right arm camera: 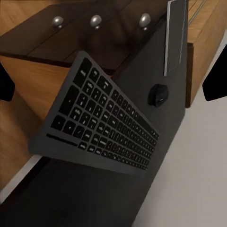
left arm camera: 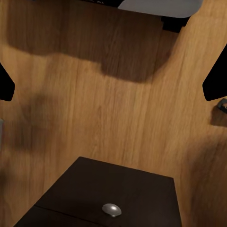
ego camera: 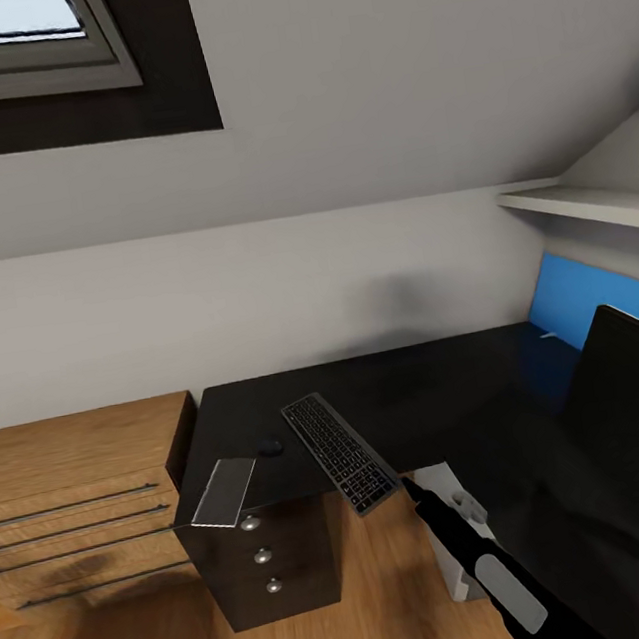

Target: In the bedroom, organize the workspace by keeping the computer under the desk, ensuring the monitor is on the desk, placing the keyboard on the desk next to the monitor, placing the mouse on the desk next to the keyboard, moving the folder from the swivel chair onto the desk next to the mouse, stacking the notebook on top of the folder with the pen on top of the notebook, and positioning the swivel chair next to the desk.

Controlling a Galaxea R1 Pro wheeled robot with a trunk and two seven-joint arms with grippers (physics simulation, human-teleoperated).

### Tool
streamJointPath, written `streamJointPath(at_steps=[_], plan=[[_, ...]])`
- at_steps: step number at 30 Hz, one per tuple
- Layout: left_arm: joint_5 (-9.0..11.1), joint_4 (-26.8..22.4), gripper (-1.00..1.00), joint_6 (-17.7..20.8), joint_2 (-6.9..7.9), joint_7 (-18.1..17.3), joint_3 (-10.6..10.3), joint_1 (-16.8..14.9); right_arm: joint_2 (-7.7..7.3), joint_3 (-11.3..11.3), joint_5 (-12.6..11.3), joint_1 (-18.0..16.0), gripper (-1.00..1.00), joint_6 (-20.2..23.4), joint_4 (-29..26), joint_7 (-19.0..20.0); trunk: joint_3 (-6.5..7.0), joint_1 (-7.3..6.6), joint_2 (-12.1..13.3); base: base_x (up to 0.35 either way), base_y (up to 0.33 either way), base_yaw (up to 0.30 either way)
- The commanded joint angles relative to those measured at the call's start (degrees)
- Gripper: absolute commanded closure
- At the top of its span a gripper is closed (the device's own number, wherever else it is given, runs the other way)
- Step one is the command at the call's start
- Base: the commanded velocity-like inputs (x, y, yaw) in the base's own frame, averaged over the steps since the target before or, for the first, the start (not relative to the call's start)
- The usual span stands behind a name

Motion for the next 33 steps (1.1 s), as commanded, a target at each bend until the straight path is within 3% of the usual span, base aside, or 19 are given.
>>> streamJointPath(at_steps=[1,33], plan=[[0.6,0.0,-1.00,-0.1,0.00,-0.4,-0.3,0.0,-0.09,0.3,-0.7,-0.1,-1.00,-0.1,0.0,0.2,-0.30,0.25,-0.5,0.000,0.000,0.000],[0.9,0.0,-1.00,0.0,-0.09,-0.3,-0.2,0.0,-0.03,0.4,-1.1,-0.1,-1.00,0.1,0.3,0.3,-6.04,7.28,-13.4,0.000,0.000,0.000]])
